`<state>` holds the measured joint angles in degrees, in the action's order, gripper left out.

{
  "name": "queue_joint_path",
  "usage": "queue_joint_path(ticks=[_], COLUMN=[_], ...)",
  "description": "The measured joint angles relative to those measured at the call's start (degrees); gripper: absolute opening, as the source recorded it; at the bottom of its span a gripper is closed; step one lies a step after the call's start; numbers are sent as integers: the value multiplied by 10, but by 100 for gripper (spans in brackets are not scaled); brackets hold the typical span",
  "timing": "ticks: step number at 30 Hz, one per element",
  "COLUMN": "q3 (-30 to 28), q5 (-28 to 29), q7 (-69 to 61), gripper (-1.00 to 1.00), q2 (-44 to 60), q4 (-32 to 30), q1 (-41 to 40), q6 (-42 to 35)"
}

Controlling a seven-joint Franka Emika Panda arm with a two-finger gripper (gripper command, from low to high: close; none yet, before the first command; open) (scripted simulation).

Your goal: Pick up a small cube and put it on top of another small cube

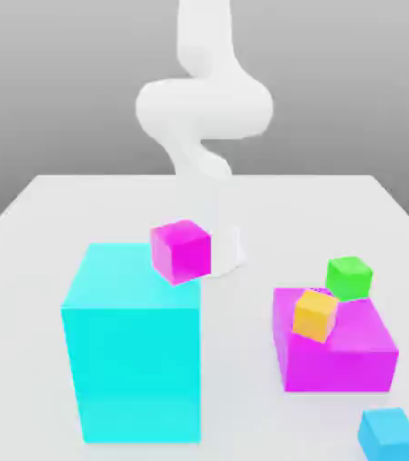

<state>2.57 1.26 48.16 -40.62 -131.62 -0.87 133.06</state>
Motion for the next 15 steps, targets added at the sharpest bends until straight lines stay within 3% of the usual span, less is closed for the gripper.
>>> queue_joint_path(ticks=[15], q3=[133], q5=[105], q7=[161], gripper=[0], q2=[315], q4=[10], q1=[-21], q6=[77])
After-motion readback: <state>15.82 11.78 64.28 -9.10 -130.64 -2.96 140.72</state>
